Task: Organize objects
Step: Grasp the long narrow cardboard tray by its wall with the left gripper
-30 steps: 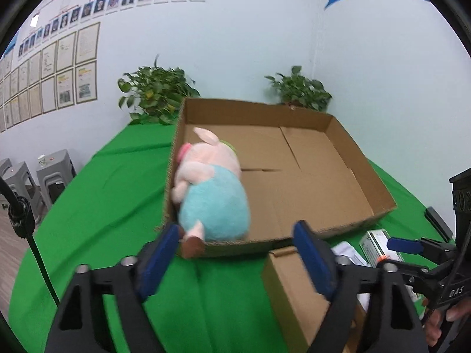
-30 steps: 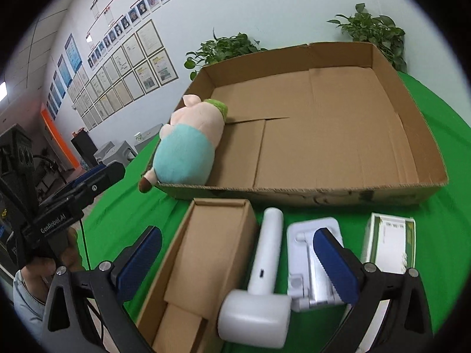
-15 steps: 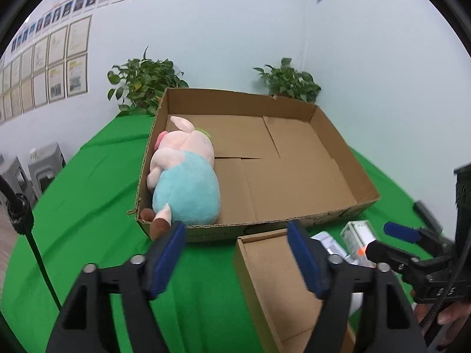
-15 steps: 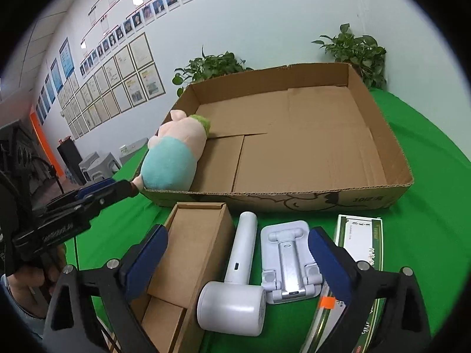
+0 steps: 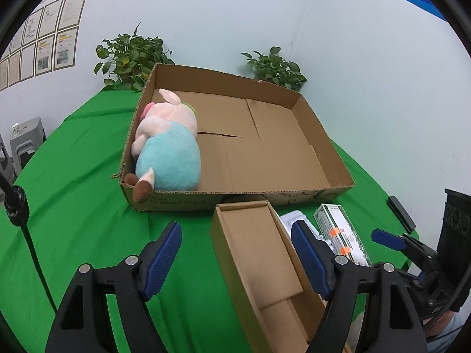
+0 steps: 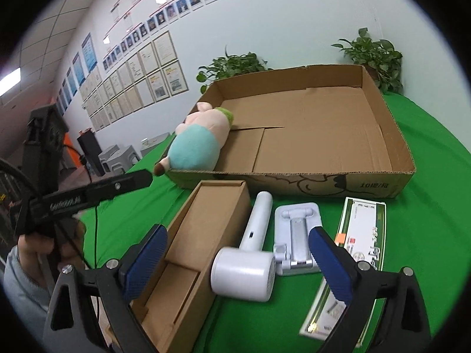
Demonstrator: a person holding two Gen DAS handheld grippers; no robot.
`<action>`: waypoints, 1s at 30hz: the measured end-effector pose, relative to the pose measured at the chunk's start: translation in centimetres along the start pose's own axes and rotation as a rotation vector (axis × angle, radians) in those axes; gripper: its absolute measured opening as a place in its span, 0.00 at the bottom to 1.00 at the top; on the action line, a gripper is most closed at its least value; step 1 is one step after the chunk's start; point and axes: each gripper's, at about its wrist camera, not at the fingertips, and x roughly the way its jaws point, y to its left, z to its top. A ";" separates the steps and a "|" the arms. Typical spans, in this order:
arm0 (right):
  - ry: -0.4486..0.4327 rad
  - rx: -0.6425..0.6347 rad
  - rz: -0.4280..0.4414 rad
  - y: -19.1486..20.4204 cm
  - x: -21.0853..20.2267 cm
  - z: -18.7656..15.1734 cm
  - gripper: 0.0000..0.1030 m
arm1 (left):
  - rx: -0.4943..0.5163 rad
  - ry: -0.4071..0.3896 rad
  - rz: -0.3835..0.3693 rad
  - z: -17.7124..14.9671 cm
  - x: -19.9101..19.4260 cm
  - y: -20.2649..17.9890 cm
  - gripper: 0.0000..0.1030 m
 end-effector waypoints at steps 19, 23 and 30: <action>0.063 -0.176 0.057 7.1 -3.0 -2.4 0.94 | 0.028 0.075 -0.034 -2.2 -5.7 -2.6 0.72; 0.138 -0.106 -0.057 5.8 -1.5 -3.7 0.94 | -0.018 0.162 -0.068 -5.1 -2.5 -2.4 0.72; 0.221 -0.012 -0.123 4.4 0.5 -5.2 0.88 | -0.063 0.248 -0.075 -7.7 0.9 -2.2 0.52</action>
